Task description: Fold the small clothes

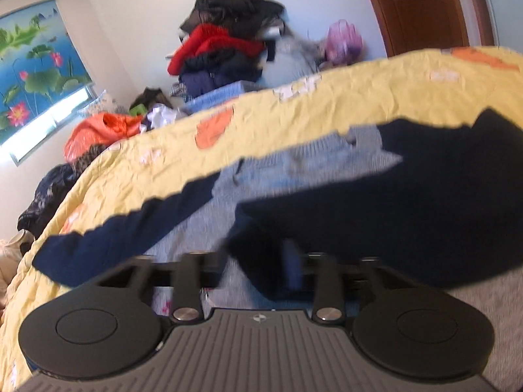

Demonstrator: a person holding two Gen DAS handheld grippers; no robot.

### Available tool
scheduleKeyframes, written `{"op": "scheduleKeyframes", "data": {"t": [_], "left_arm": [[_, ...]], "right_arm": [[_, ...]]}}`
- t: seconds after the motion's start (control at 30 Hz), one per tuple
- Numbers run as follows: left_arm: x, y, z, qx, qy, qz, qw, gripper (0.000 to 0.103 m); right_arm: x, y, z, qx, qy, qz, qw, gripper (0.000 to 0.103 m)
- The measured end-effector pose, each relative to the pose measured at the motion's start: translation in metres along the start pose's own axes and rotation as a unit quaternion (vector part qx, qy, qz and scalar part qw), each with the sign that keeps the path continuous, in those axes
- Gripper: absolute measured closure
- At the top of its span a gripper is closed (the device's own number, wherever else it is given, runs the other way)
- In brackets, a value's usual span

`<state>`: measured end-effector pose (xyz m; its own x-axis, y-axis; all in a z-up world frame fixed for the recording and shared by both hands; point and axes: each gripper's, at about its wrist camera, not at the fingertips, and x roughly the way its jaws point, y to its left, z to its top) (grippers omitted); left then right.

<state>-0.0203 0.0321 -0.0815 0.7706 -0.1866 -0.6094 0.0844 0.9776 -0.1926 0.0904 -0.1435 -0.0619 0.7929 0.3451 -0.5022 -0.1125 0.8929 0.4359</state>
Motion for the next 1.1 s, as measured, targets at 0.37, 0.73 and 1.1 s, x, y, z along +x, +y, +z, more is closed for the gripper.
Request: {"op": "scheduleKeyframes", "data": {"t": [0.37, 0.73, 1.1], "left_arm": [[-0.008, 0.002, 0.055, -0.043, 0.003, -0.057, 0.9975, 0.000], [0.112, -0.008, 0.111, -0.167, 0.110, -0.158, 0.9671, 0.005], [0.123, -0.045, 0.111, -0.028, 0.109, -0.073, 0.9909, 0.096]], "right_arm": [[-0.094, -0.068, -0.035, 0.036, -0.033, -0.003, 0.999, 0.039], [-0.101, -0.103, -0.053, 0.105, -0.048, 0.034, 0.993, 0.036], [-0.100, -0.106, -0.054, 0.125, -0.055, 0.050, 0.989, 0.032]]}}
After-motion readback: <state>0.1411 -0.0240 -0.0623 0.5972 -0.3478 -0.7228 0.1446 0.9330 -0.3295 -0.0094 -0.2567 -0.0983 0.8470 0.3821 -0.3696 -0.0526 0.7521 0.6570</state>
